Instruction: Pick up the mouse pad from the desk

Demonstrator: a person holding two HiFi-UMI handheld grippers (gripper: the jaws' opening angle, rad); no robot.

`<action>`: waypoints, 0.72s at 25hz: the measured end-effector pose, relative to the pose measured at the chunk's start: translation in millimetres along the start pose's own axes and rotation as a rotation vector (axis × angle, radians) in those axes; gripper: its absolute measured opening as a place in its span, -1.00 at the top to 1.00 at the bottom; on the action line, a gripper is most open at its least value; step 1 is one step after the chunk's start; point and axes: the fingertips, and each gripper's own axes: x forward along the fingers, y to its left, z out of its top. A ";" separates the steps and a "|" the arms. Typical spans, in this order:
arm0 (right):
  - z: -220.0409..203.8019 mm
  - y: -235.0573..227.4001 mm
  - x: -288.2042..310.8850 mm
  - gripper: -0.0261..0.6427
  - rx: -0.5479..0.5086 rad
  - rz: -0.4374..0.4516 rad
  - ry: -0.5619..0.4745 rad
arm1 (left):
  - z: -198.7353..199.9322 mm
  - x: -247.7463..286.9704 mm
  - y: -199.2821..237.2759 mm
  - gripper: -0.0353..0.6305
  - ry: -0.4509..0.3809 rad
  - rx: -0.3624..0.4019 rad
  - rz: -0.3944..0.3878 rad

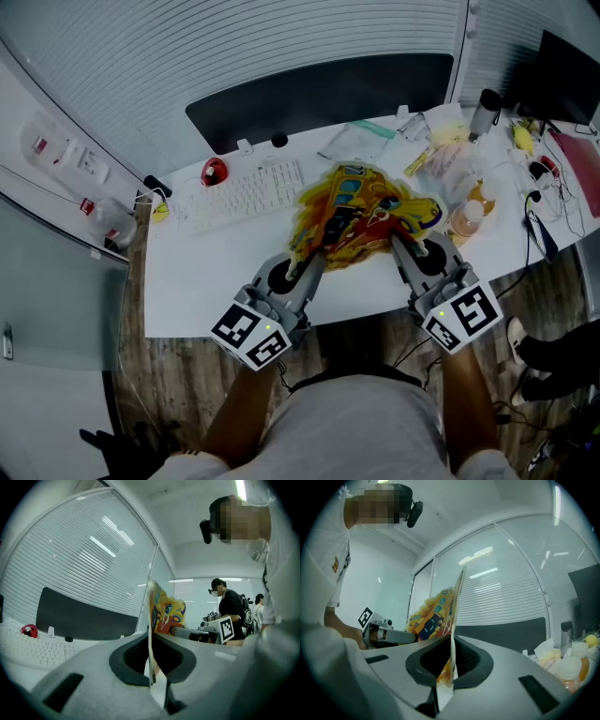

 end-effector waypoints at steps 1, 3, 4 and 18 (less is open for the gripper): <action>-0.3 0.0 -0.1 0.86 -0.001 -0.001 0.002 | -0.3 0.0 -0.1 0.82 0.001 0.000 0.000; -0.6 -0.3 -0.3 0.86 -0.001 -0.003 0.004 | -0.5 0.3 -0.2 0.82 0.003 0.000 0.000; -0.7 -0.5 -0.2 0.86 0.000 -0.003 0.005 | -0.5 0.6 -0.2 0.82 0.004 -0.001 0.001; -2.4 1.2 -2.6 0.86 0.010 -0.001 0.014 | -1.8 -1.0 -3.0 0.82 0.011 -0.008 0.000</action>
